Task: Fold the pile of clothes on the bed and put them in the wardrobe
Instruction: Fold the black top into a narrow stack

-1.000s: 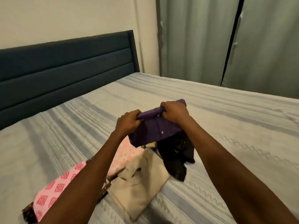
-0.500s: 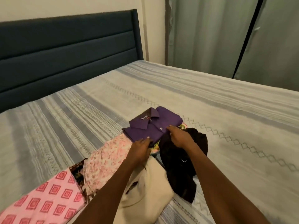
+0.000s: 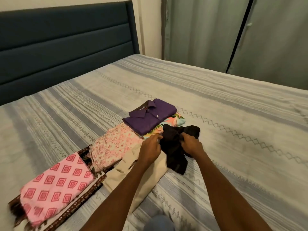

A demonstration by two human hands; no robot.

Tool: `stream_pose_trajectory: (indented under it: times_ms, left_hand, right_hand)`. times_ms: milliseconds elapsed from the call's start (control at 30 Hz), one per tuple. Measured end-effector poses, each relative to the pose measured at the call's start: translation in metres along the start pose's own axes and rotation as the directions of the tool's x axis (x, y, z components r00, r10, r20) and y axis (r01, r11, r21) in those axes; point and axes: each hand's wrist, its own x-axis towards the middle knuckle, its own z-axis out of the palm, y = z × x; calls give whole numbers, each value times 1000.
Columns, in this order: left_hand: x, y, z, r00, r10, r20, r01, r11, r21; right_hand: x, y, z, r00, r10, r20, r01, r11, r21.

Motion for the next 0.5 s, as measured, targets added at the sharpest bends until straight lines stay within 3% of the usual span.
stream_pose_trajectory:
  times_ms: [67, 167, 267, 367, 500]
  left_hand:
    - [-17, 24, 2, 976, -51, 213, 63, 997, -50]
    - [-41, 64, 15, 869, -12, 495, 40, 998, -45]
    - [-65, 110, 25, 840, -3, 542, 34, 998, -46]
    - [-84, 154, 31, 853, 67, 518, 70, 968, -239]
    - [-101, 223, 28, 841, 35, 539, 317, 776, -545]
  right_hand:
    - [-26, 14, -14, 996, 49, 69, -59, 989, 137]
    - [-75, 32, -38, 995, 89, 53, -104, 879, 466]
    - [-133, 49, -71, 988, 151, 23, -124, 711, 692]
    - [-181, 73, -97, 982, 189, -9, -110, 608, 786]
    - [-241, 107, -131, 977, 208, -46, -38, 381, 924]
